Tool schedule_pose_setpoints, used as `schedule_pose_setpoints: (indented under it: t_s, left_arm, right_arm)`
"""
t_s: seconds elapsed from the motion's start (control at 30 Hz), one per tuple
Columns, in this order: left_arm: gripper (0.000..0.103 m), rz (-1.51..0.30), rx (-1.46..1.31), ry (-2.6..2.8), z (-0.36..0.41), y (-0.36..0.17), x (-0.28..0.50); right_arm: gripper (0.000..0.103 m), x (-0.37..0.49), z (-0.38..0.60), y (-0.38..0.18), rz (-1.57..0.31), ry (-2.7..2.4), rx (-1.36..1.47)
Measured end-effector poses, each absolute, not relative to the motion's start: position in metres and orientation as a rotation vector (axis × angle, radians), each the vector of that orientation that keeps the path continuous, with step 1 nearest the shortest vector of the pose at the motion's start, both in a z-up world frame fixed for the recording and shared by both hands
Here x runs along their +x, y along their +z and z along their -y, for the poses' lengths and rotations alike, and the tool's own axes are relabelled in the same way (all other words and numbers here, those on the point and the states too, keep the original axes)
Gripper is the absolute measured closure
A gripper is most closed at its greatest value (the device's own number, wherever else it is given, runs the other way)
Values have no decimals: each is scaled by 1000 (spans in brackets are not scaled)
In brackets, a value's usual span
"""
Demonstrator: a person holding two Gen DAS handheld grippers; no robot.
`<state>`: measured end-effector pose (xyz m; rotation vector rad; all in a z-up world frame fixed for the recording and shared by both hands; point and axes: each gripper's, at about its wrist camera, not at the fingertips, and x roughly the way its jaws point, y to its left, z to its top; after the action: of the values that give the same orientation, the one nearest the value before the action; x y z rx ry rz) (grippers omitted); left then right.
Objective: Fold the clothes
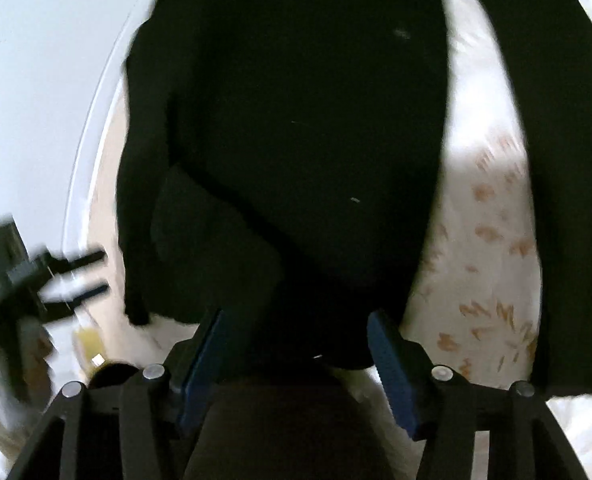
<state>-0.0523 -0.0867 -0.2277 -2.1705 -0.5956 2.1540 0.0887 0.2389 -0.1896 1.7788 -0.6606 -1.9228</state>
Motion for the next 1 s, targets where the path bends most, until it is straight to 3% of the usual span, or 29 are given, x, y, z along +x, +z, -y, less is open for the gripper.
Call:
schedule_pose_setpoints:
  t_s: [0.17,0.2,0.23,0.3,0.4,0.47,0.5,0.53,0.57,0.8,0.9,0.97,1.0]
  left_arm:
    - [21,654,-2222,2111,83,-243,-50]
    - [26,655,-2213,2125,82,-245,-52]
    - [49,656,-2206,2137,82,-246,-54]
    - [84,601,-2254,2157,80,-252,-57]
    - [103,577,-2304,2146,82,-263,-59]
    - [103,676,-2283,2142,92,-262,-54]
    - [103,720,-2257,2158,97,-258,-50]
    - [103,744,-2238,2172,102,-252,-46]
    - [103,769,-2219,2181,106,-247,-42]
    - [103,922,-2072,2214,137,-205,-12]
    - [103,886,-2092,2260,144,-199,-10]
    - [99,839,-2161,2295,146,-206,-16]
    - [87,822,-2190,2285,144,-212,-16]
  right_arm:
    - [42,93,-227,-200,709,-1882,1815]
    - [42,92,-221,-203,709,-1875,1831]
    - [42,91,-215,-206,710,-1867,1847]
    - [42,95,-213,-211,740,-1845,1880]
    - [43,88,-205,-224,791,-1794,1922]
    - [59,89,-210,-219,810,-1804,1917]
    - [84,93,-212,-217,823,-1822,1895]
    - [100,92,-223,-214,830,-1842,1875]
    - [102,94,-224,-210,844,-1861,1851]
    - [103,111,-237,-170,886,-1904,1694]
    - [102,120,-257,-151,847,-1928,1640]
    - [95,118,-260,-154,812,-1963,1683]
    - [76,115,-255,-163,835,-1939,1717]
